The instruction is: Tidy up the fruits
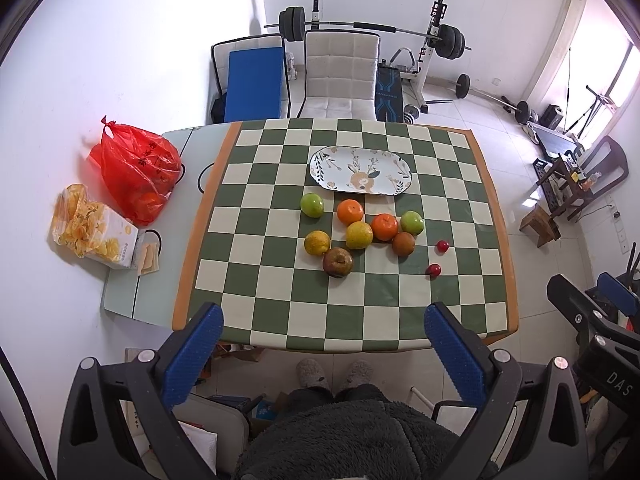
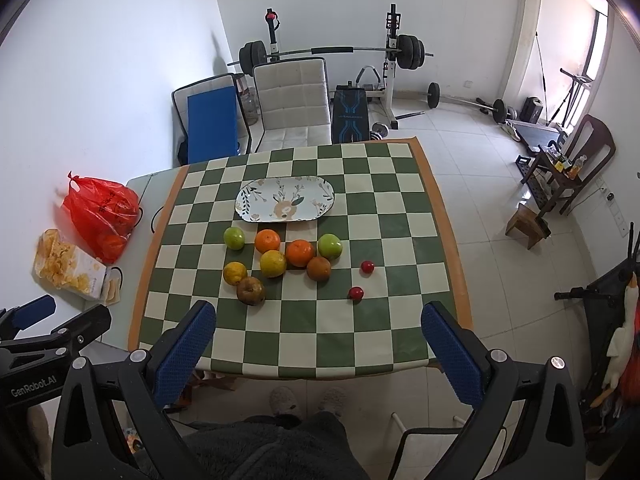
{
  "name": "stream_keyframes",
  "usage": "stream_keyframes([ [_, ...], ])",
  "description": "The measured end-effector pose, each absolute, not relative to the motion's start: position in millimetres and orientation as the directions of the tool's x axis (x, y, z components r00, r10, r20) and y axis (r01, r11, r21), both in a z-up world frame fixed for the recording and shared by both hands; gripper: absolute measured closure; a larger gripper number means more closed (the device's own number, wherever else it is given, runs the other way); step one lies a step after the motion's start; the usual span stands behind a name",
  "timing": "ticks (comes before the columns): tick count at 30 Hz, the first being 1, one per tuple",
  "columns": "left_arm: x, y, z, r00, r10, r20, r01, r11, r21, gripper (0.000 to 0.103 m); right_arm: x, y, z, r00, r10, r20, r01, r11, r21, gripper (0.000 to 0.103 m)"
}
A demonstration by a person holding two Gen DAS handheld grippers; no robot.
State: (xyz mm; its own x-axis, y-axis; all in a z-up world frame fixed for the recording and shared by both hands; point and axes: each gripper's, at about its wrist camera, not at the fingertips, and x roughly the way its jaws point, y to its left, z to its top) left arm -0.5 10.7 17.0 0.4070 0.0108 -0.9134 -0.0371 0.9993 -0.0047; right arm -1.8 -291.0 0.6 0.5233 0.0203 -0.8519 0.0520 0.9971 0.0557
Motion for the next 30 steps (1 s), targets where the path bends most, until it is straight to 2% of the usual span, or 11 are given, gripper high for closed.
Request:
stream_keyframes([
  [8, 11.4, 10.7, 25.1, 0.423, 0.037, -0.905, -0.060, 0.998, 0.013, 0.000, 4.2, -294.3, -2.6, 0.519, 0.030, -0.854, 0.060, 0.996, 0.071, 0.000],
  [14, 50.9, 22.7, 16.5, 0.514, 0.228, -0.827, -0.167, 0.972, 0.164, 0.000, 43.8, -306.8, -22.8, 0.539, 0.092, -0.837, 0.075, 0.985, 0.156, 0.000],
  [16, 68.4, 27.5, 1.4, 0.513, 0.306, -0.802, -0.202, 0.951, 0.234, 0.000, 60.6, -313.0, -47.1, 0.517, 0.129, -0.846, 0.072, 0.978, 0.193, 0.000],
  [18, 89.2, 33.2, -21.6, 0.473, 0.368, -0.801, -0.217, 0.929, 0.299, 0.000, 81.6, -315.1, -70.8, 0.498, 0.175, -0.849, 0.056, 0.971, 0.233, 0.000],
  [20, 107.7, 44.0, -53.2, 0.413, 0.378, -0.828, -0.211, 0.925, 0.317, 0.000, 103.8, -312.4, -100.7, 0.465, 0.209, -0.860, 0.043, 0.965, 0.257, 0.000],
  [23, 136.0, 54.2, -100.3, 0.305, 0.344, -0.888, -0.187, 0.936, 0.299, 0.000, 142.9, -306.7, -153.3, 0.398, 0.236, -0.886, 0.050, 0.959, 0.278, 0.001],
  [26, 167.7, 65.8, -154.3, 0.184, 0.236, -0.954, -0.170, 0.964, 0.206, 0.000, 170.4, -303.6, -210.4, 0.333, 0.239, -0.912, 0.085, 0.956, 0.282, 0.003],
  [29, 198.9, 76.3, -207.2, 0.039, 0.049, -0.998, -0.192, 0.981, 0.040, 0.009, 199.4, -303.9, -263.8, 0.254, 0.250, -0.934, 0.138, 0.947, 0.290, 0.010],
  [30, 207.9, 78.4, -222.5, -0.002, -0.001, -1.000, -0.207, 0.978, -0.001, 0.015, 205.0, -305.4, -278.1, 0.235, 0.253, -0.939, 0.156, 0.943, 0.293, 0.011],
])
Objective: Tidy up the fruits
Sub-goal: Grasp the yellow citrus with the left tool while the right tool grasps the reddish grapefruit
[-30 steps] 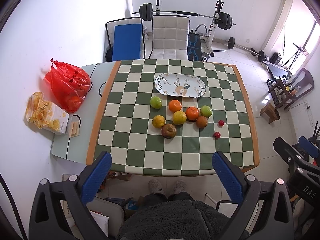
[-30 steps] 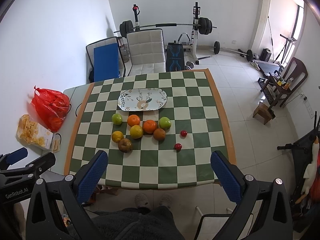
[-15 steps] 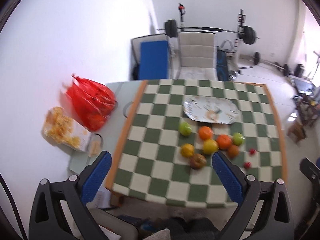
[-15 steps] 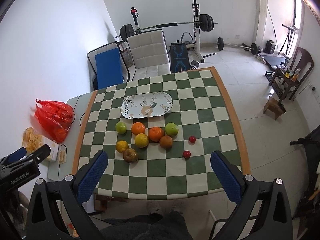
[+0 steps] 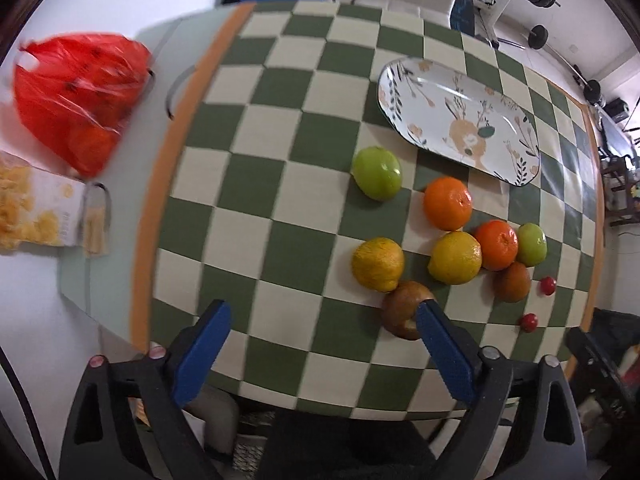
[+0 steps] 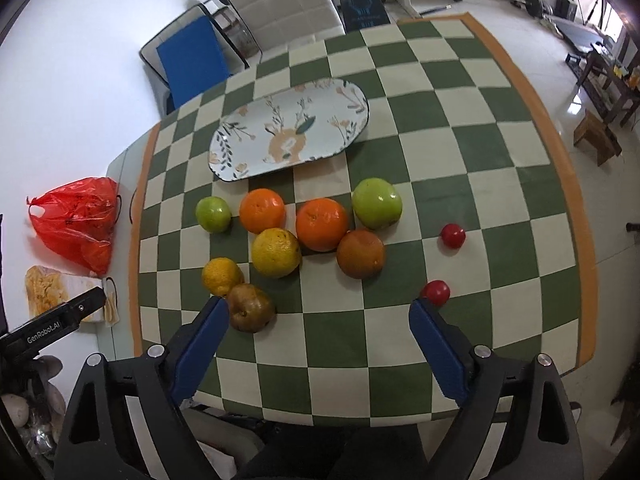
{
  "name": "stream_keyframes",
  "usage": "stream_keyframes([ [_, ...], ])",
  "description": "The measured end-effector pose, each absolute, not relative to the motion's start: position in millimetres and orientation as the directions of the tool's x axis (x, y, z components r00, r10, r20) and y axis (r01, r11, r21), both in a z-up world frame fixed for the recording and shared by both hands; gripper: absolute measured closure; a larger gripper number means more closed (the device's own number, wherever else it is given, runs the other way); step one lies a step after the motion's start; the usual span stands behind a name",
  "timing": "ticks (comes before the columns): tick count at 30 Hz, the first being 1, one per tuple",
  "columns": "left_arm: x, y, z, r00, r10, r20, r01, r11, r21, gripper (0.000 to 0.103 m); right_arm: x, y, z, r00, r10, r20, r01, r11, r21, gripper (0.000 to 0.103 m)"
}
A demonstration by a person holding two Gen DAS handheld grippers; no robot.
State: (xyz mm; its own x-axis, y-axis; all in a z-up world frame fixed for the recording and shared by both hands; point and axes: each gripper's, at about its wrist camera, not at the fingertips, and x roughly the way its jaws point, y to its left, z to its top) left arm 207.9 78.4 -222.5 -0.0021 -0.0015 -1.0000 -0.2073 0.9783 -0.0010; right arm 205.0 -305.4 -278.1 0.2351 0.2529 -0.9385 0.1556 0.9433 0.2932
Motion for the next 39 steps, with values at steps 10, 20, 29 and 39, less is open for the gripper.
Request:
stream_keyframes([
  [10, 256.0, 63.1, -353.7, -0.293, -0.311, -0.904, -0.303, 0.927, -0.221, 0.022, 241.9, -311.2, -372.4, 0.083, 0.234, -0.969, 0.339, 0.908, 0.248, 0.014],
  [20, 261.3, 18.8, -383.5, -0.322, -0.304, -0.897, -0.262, 0.939, -0.224, 0.039, 262.2, -308.5, -415.3, 0.006, 0.191, -0.981, 0.348, 0.920, 0.182, 0.019],
  [29, 264.2, -19.0, -392.4, -0.317, -0.258, -0.913, -0.169, 0.962, -0.213, 0.046, 278.7, -299.4, -434.0, -0.007, 0.198, -0.980, 0.299, 0.936, 0.187, 0.043],
  [39, 268.5, -56.3, -391.3, -0.275, -0.233, -0.933, -0.129, 0.970, -0.205, 0.047, 269.2, -285.5, -434.1, -0.021, 0.145, -0.989, 0.232, 0.963, 0.137, 0.045],
])
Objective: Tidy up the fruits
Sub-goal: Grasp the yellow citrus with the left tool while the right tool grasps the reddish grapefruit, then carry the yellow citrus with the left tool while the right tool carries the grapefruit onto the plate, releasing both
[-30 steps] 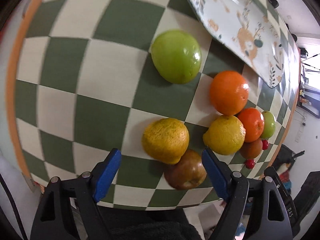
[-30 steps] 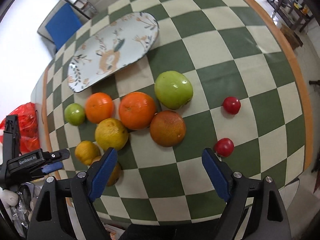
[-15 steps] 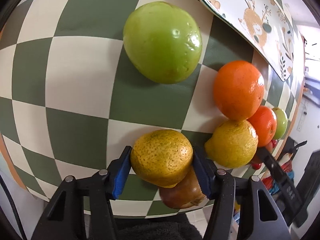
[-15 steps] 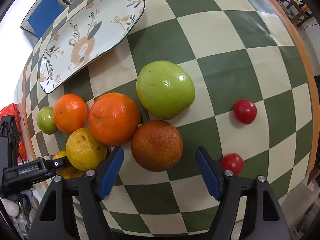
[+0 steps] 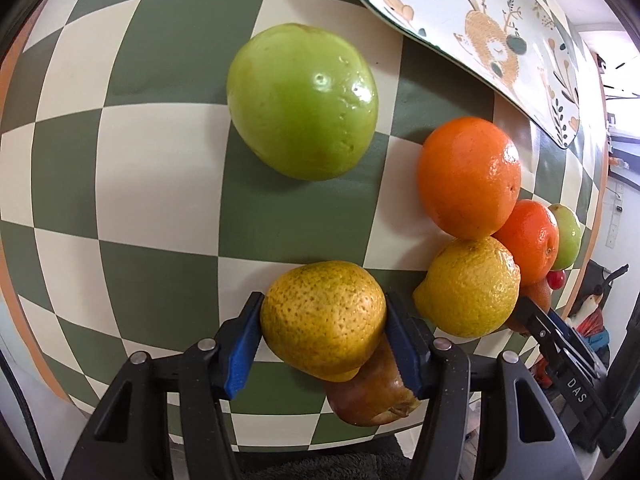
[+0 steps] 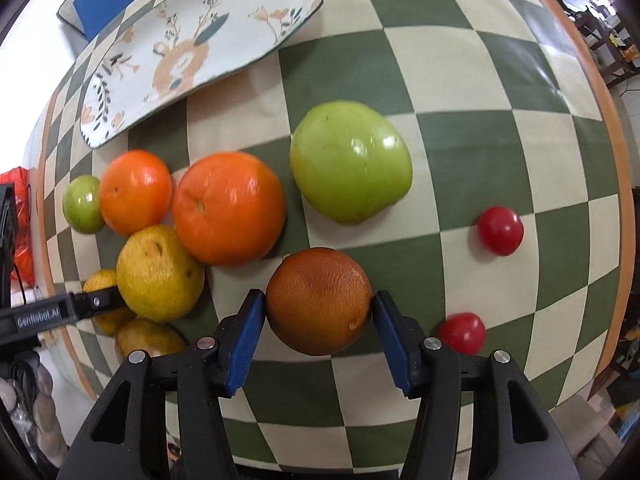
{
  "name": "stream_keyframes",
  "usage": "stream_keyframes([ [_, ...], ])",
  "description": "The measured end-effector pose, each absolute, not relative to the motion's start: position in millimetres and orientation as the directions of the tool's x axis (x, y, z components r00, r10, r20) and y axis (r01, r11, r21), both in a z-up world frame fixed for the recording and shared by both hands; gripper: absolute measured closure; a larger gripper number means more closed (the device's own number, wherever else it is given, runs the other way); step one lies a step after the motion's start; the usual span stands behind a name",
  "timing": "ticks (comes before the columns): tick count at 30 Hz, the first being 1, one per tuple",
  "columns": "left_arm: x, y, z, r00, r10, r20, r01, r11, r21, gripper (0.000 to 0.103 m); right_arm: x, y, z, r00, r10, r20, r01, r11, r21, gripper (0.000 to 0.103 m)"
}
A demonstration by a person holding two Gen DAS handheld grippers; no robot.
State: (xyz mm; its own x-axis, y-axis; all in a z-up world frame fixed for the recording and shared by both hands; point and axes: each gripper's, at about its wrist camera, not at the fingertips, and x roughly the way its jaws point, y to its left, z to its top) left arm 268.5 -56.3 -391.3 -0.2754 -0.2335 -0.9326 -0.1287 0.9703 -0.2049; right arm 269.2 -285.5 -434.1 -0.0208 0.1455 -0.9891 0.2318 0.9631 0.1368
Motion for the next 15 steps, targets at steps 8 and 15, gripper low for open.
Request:
stream_keyframes([
  [8, 283.9, -62.2, -323.7, -0.157, -0.231, -0.960, -0.064, 0.973, -0.224, 0.047, 262.8, -287.8, -411.4, 0.024, 0.184, -0.983, 0.253, 0.950, 0.184, 0.046],
  [15, 350.0, -107.7, -261.0, 0.019, -0.189, -0.982, 0.037, 0.982, -0.188, 0.047, 304.9, -275.9, -337.7, 0.163, 0.239, -0.957, 0.151, 0.953, 0.264, 0.046],
])
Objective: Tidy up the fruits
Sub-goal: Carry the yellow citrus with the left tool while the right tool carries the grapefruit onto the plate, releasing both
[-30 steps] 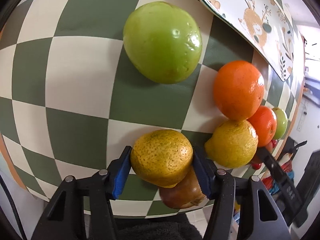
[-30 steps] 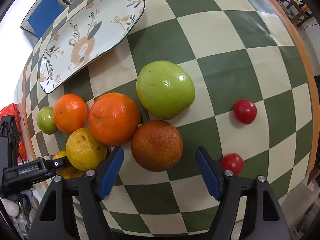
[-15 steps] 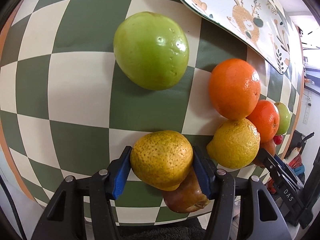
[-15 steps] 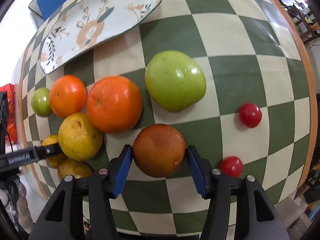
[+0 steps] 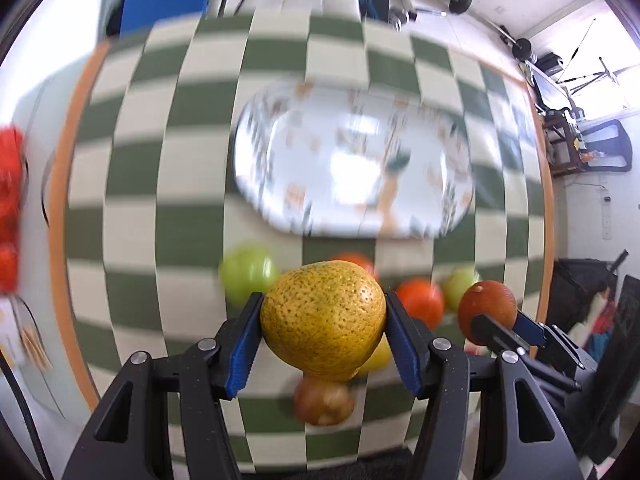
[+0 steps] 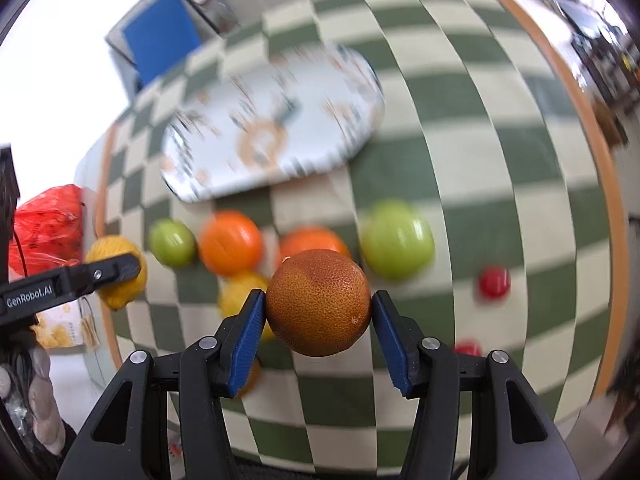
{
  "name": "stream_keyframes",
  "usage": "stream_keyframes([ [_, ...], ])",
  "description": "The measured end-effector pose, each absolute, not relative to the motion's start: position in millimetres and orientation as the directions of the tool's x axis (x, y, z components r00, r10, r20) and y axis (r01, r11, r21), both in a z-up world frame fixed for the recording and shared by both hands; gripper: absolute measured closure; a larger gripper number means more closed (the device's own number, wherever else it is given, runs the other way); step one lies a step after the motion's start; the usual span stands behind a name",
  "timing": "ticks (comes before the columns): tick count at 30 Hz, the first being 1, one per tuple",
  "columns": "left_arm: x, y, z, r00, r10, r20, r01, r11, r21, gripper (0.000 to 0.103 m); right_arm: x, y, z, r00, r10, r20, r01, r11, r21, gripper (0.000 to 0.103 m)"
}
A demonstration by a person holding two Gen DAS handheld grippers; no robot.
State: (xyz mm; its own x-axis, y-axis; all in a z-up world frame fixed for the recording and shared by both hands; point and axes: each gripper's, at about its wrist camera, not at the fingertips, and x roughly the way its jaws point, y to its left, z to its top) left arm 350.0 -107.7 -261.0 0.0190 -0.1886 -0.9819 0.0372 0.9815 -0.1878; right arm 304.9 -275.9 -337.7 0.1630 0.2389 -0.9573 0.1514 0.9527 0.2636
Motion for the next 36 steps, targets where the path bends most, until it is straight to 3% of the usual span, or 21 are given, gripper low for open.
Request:
stream_keyframes([
  [7, 430.0, -82.9, -271.9, 0.062, -0.118, -0.991, 0.024, 0.993, -0.117, 0.047, 411.6, -279.0, -326.6, 0.217, 0.218, -0.952, 0.032, 0.973, 0.230, 0.046],
  [13, 478.6, -67.1, -312.5, -0.029, -0.209, -0.977, -0.107, 0.973, -0.205, 0.047, 482.4, -270.7, -364.7, 0.178, 0.213, -0.961, -0.025, 0.977, 0.212, 0.046],
  [27, 501.1, -60.5, -347.0, -0.118, -0.296, -0.948, -0.194, 0.943, -0.271, 0.046, 525.7, -260.9, -415.3, 0.106, 0.253, -0.962, -0.078, 0.966, 0.245, 0.045],
  [29, 501.8, -62.5, -346.8, -0.114, -0.279, -0.953, -0.187, 0.949, -0.256, 0.042, 527.2, -260.4, -415.1, 0.102, 0.253, -0.962, -0.074, 0.966, 0.247, 0.045],
  [31, 502.8, -63.9, -343.9, -0.097, -0.274, -0.957, -0.180, 0.950, -0.254, 0.020, 527.1, -261.2, -415.5, 0.092, 0.250, -0.964, -0.068, 0.967, 0.244, 0.043],
  [32, 503.9, -64.6, -341.8, -0.088, -0.263, -0.961, -0.173, 0.954, -0.245, 0.015, 526.3, -262.2, -414.8, 0.092, 0.243, -0.966, -0.062, 0.969, 0.238, 0.037],
  [33, 504.4, -64.0, -337.7, -0.075, -0.251, -0.965, -0.164, 0.958, -0.237, 0.014, 525.2, -263.7, -413.8, 0.093, 0.238, -0.967, -0.056, 0.971, 0.234, 0.029],
  [36, 503.3, -64.8, -328.2, -0.045, -0.207, -0.977, -0.140, 0.970, -0.199, 0.012, 522.5, -268.2, -410.8, 0.097, 0.222, -0.970, -0.024, 0.975, 0.220, 0.018],
])
